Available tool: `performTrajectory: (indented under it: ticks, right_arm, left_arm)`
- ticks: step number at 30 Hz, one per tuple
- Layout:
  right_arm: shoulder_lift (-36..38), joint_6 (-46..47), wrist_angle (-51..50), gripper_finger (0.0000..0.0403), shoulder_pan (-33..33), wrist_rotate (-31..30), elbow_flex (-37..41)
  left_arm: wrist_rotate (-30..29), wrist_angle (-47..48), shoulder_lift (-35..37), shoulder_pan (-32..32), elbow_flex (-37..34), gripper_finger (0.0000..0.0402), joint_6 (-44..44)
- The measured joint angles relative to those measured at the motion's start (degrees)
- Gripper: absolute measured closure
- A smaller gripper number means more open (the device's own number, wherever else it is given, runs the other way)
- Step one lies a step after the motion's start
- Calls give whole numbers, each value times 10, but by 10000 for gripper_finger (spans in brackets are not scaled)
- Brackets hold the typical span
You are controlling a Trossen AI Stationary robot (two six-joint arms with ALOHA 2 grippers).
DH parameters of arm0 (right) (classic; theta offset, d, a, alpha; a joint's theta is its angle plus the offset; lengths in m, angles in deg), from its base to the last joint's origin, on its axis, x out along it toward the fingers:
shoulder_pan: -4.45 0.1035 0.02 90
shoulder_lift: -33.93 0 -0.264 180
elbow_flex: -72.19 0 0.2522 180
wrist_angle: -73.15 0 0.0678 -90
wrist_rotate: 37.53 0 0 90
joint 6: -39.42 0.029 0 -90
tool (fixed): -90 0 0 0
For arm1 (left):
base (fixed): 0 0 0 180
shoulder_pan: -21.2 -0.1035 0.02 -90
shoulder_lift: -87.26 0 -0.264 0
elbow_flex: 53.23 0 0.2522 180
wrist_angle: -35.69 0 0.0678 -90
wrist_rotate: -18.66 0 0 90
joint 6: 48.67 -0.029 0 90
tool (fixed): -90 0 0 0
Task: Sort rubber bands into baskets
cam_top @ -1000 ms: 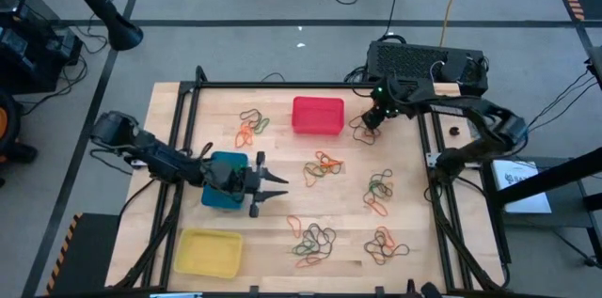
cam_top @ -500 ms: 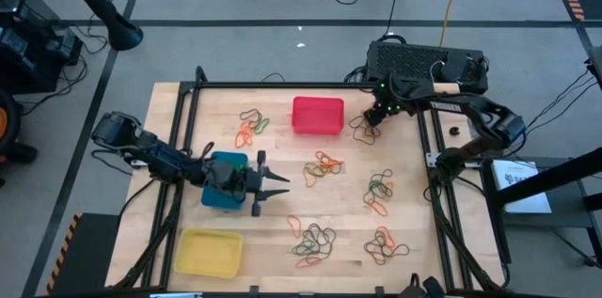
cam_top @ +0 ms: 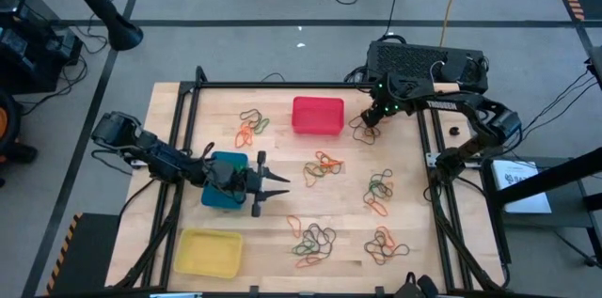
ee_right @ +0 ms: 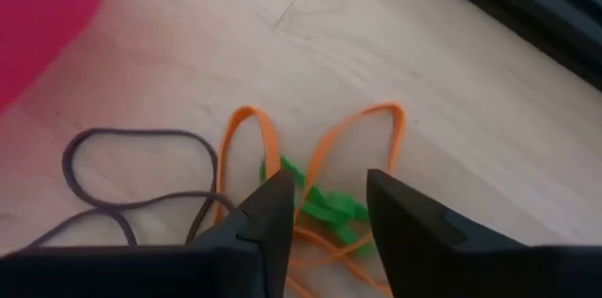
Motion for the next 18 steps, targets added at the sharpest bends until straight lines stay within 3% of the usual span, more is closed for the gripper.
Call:
performTrajectory:
  ticks: [9,18]
  right_arm:
    - [0,-10,-2,323,0,-2,0]
    - [0,-6,-13,330,0,-2,0]
  left_arm:
    - [0,15,0,0,0,275,2]
    - [0,20,0,0,0,275,2]
